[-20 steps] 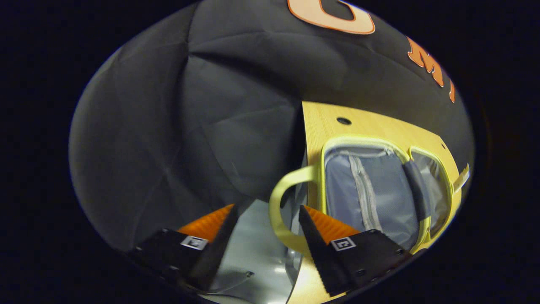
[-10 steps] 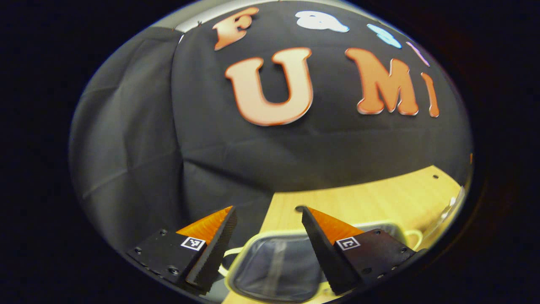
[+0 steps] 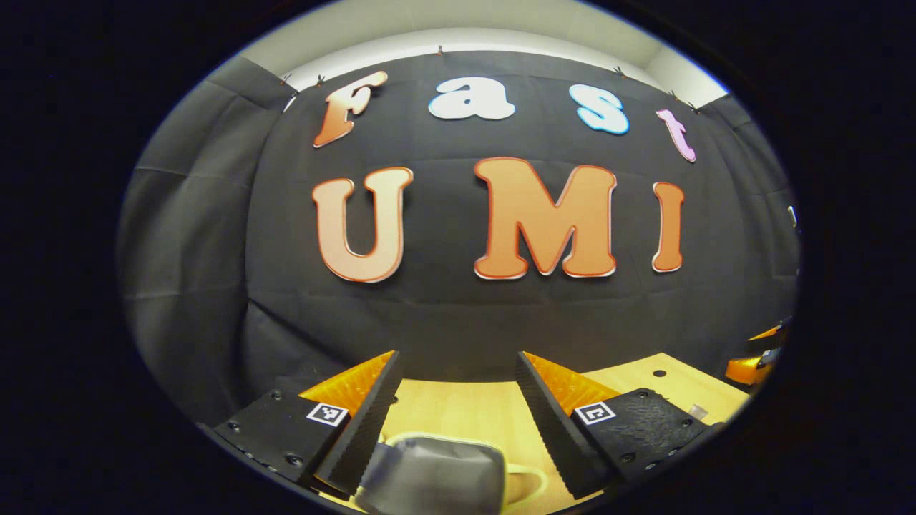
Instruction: First open the suitcase, pack the skin care products into it, and then close the suitcase.
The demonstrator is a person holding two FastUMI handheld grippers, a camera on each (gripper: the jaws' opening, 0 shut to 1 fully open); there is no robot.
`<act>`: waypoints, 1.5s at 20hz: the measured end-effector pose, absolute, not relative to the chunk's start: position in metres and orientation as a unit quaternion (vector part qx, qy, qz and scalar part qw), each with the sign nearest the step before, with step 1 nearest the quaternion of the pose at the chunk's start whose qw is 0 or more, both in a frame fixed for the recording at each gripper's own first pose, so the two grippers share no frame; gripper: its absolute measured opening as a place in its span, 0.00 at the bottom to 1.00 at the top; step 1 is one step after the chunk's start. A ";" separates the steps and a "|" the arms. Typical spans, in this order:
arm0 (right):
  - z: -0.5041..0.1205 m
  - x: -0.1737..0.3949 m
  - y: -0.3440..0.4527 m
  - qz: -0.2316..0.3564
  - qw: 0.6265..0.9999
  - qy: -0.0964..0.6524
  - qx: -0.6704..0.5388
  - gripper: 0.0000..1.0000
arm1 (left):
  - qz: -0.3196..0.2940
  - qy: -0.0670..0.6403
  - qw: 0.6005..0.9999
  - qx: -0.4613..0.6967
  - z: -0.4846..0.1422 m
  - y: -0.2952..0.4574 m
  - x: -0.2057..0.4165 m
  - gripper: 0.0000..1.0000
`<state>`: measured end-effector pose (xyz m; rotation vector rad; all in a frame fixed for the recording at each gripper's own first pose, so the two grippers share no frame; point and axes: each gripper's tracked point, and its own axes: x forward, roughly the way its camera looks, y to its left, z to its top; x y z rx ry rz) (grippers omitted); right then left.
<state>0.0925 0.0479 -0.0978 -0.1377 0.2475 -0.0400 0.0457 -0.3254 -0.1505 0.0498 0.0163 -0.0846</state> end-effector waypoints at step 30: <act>-0.195 0.071 -0.041 -0.032 0.974 0.212 -0.076 0.96 | -0.128 0.217 0.966 0.057 -0.478 -0.540 0.037 0.78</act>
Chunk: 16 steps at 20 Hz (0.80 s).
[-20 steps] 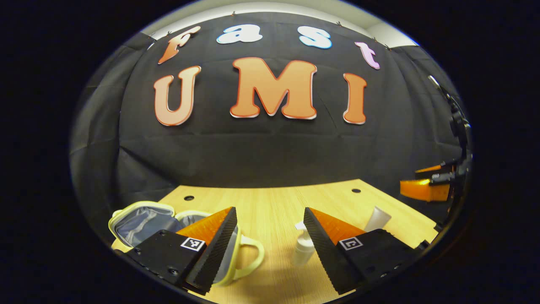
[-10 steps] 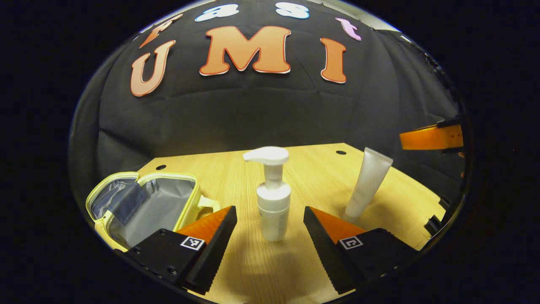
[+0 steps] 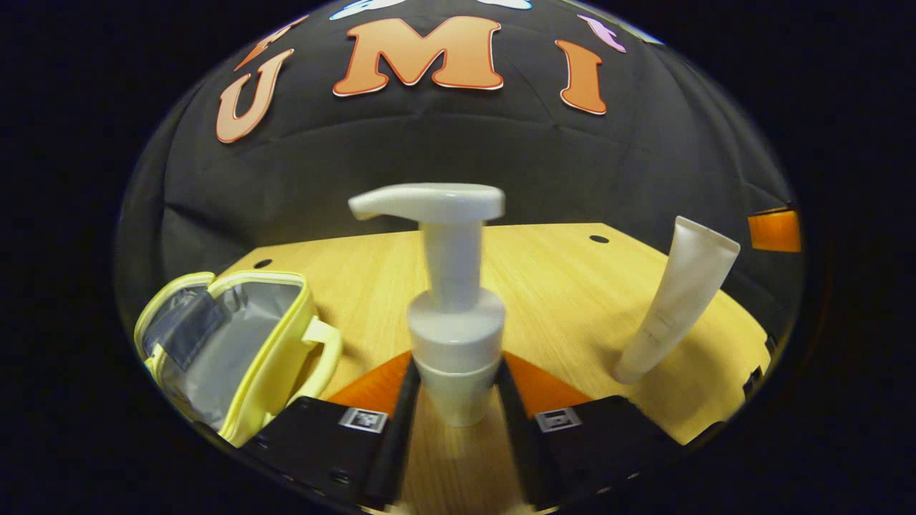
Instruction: First open the suitcase, pack the skin care products into it, and then close the suitcase.
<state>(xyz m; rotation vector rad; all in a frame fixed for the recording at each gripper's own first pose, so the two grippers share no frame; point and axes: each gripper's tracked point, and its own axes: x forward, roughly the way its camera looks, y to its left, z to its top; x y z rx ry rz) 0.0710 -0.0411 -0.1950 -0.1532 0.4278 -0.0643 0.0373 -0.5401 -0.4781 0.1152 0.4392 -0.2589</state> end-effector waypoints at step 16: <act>-0.266 0.080 0.028 0.010 0.966 0.254 -0.042 0.97 | -0.157 0.252 0.954 0.031 -0.390 -0.502 -0.025 0.58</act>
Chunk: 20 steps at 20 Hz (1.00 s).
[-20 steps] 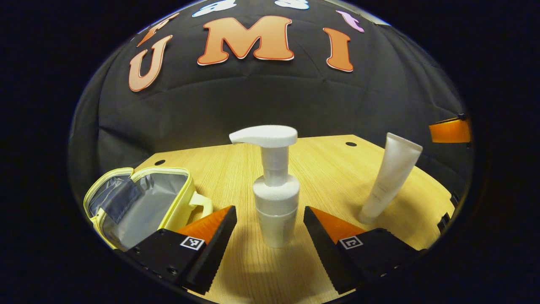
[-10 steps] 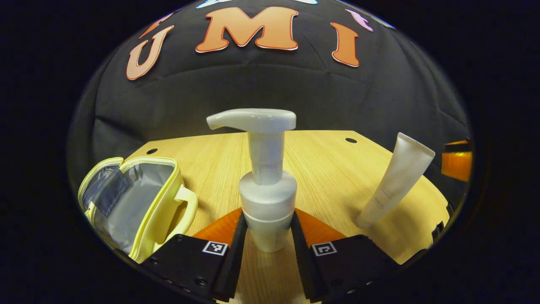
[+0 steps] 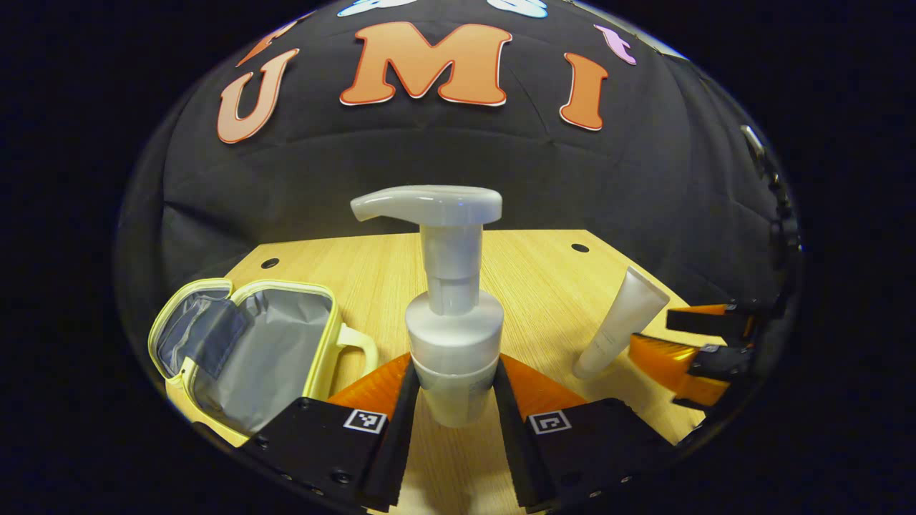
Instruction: First open the suitcase, pack the skin care products into it, and then close the suitcase.
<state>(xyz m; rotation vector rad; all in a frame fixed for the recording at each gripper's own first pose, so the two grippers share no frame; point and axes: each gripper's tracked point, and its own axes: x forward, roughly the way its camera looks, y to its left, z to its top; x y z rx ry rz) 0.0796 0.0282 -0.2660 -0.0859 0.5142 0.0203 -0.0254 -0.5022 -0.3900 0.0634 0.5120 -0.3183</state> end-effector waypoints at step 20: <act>-0.323 0.122 0.042 -0.010 0.952 0.307 -0.005 0.38 | -0.118 0.270 0.956 0.017 -0.367 -0.419 -0.030 0.58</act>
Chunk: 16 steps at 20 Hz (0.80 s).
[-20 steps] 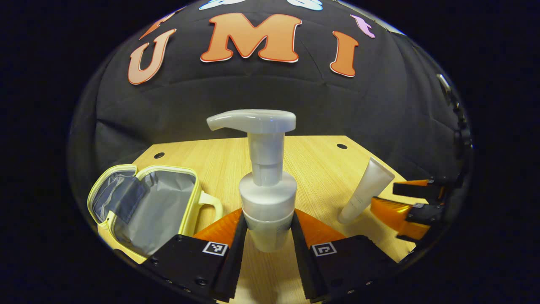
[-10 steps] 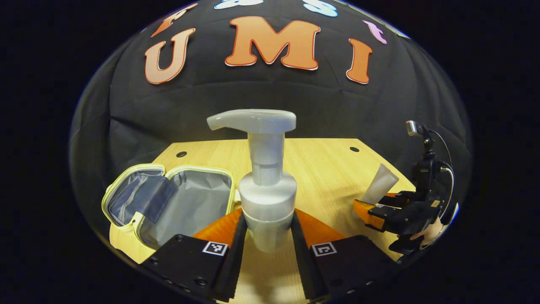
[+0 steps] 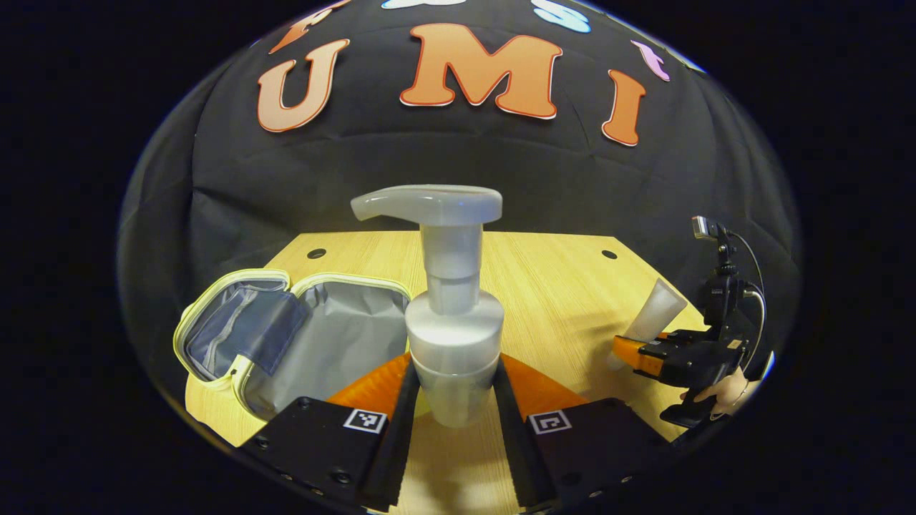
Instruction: First open the suitcase, pack the skin care products into it, and then close the suitcase.
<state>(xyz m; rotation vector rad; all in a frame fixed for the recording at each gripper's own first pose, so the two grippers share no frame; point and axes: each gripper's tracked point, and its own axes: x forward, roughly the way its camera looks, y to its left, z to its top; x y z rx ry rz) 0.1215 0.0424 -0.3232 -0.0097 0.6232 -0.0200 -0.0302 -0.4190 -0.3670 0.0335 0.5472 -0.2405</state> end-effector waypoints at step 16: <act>-0.231 0.074 0.182 -0.061 0.947 0.293 0.115 0.35 | -0.212 0.387 0.890 0.111 -0.342 -0.238 0.044 0.58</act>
